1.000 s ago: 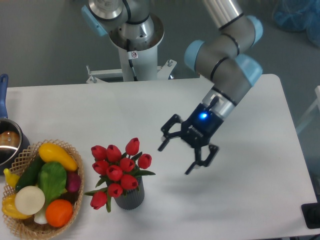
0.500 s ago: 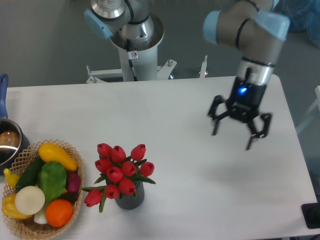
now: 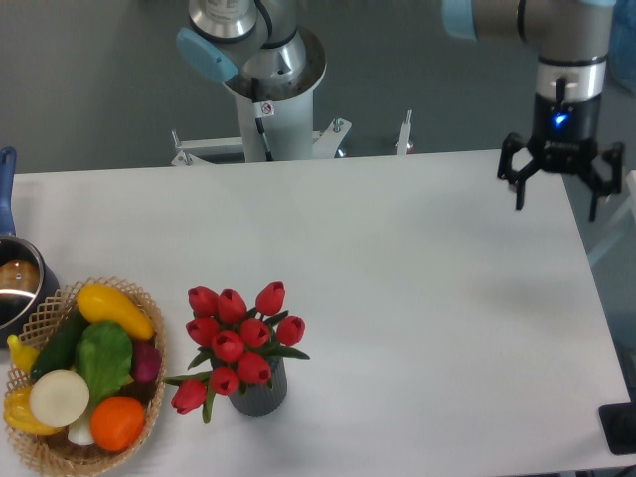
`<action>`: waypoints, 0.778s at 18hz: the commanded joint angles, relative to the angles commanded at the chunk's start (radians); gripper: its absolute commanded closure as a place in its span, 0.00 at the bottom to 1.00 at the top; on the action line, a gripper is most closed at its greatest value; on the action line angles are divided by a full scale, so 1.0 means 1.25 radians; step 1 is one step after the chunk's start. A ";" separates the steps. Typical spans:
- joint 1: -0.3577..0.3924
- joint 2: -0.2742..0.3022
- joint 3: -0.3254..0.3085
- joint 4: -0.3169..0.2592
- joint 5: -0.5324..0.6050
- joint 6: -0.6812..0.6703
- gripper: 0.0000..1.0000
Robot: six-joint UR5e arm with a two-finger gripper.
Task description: Insert the flowers into the vase
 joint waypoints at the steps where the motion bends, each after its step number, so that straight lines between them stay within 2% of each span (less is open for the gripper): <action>1: 0.018 0.011 0.000 -0.006 0.000 0.015 0.00; 4: 0.063 0.038 -0.007 -0.046 0.015 0.069 0.00; 7: 0.097 0.065 -0.013 -0.115 0.089 0.208 0.00; 9: 0.115 0.076 -0.016 -0.148 0.094 0.259 0.00; 14: 0.128 0.092 -0.036 -0.163 0.094 0.290 0.00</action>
